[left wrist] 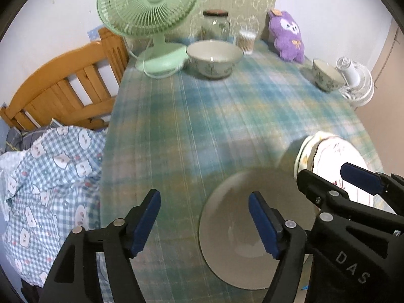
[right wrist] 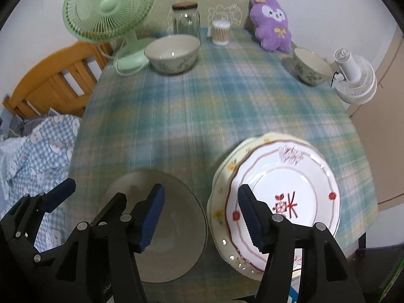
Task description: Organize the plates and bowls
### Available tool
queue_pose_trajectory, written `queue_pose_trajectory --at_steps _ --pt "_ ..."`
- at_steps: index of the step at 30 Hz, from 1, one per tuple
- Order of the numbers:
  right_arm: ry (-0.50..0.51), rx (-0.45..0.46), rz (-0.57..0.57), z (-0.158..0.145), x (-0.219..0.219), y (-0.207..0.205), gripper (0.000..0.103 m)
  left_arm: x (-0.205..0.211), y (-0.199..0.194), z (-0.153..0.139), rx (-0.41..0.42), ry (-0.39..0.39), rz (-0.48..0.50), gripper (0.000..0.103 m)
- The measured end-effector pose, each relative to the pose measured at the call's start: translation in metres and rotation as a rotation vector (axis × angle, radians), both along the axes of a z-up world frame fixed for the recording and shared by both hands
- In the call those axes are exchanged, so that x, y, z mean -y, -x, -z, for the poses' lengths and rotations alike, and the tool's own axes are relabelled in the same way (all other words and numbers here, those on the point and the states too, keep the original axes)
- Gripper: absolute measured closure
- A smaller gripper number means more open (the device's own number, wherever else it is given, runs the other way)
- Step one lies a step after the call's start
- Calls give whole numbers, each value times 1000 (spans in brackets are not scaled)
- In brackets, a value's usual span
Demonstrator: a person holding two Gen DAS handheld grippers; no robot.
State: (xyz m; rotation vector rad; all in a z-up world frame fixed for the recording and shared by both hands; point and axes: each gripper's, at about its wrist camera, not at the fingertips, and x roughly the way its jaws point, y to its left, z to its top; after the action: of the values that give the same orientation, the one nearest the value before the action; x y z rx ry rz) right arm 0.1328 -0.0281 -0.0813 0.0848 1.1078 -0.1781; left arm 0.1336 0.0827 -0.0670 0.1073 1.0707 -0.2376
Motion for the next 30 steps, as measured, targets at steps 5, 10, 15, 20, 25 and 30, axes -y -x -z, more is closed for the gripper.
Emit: queue_pose_trajectory --at_steps 5,10,15,20,25,30 --pt "-2 62 -17 -23 2 -10 37 -1 -12 -19 22 38 -20 23" --pt "-4 102 -43 -38 5 -30 37 6 -24 -36 76 55 -30 22" --pt "0 141 -74 -52 13 -55 37 14 -46 -47 108 51 -66 22" --pt "4 166 -102 -60 23 -85 37 23 -72 -52 121 46 -110 22" --pt "-5 173 -133 -60 34 -116 37 35 -99 -52 127 39 -146 23" --pt "-15 186 -161 -58 49 -152 37 47 -128 -50 146 28 -184 23"
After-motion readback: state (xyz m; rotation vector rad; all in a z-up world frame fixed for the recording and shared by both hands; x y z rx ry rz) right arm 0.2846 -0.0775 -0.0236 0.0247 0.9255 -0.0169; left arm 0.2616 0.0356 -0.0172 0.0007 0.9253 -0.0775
